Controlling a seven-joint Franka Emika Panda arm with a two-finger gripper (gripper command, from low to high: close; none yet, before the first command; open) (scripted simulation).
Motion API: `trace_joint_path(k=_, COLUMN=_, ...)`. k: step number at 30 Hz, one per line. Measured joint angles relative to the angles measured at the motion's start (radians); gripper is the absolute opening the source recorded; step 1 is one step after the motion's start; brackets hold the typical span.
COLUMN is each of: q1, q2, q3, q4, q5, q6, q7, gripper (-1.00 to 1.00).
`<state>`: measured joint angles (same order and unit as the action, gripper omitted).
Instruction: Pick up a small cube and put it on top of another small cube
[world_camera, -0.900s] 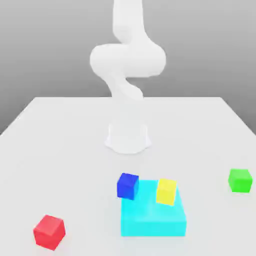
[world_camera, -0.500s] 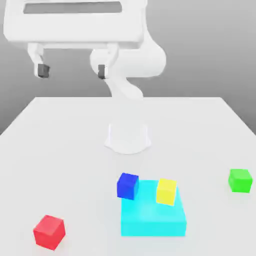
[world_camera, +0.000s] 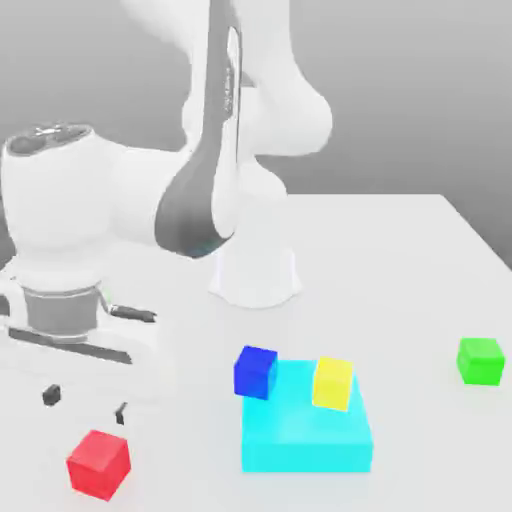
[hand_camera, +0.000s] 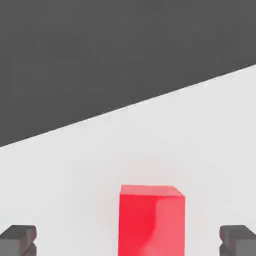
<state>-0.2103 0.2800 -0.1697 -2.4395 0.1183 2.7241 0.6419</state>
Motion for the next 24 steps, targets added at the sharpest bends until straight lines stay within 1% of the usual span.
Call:
trace_joint_path(k=4, q1=-0.041, q2=0.145, q3=0.047, q4=0.025, q5=0.048, q6=0.109, q7=-0.037, gripper=0.00)
trace_joint_path(k=5, q1=-0.047, q2=0.163, q3=0.053, q4=0.029, q5=0.054, q6=0.123, q7=-0.041, gripper=-1.00)
trace_joint_path(k=12, q1=-0.047, q2=0.159, q3=0.053, q4=0.028, q5=0.051, q6=0.120, q7=-0.040, gripper=-1.00)
trace_joint_path(k=17, q1=-0.017, q2=-0.001, q3=0.015, q4=-0.008, q5=-0.010, q6=-0.003, q7=0.010, gripper=-1.00)
trace_joint_path(k=24, q1=0.080, q2=-0.256, q3=0.063, q4=-0.160, q5=-0.046, q6=-0.101, q7=0.184, gripper=-1.00)
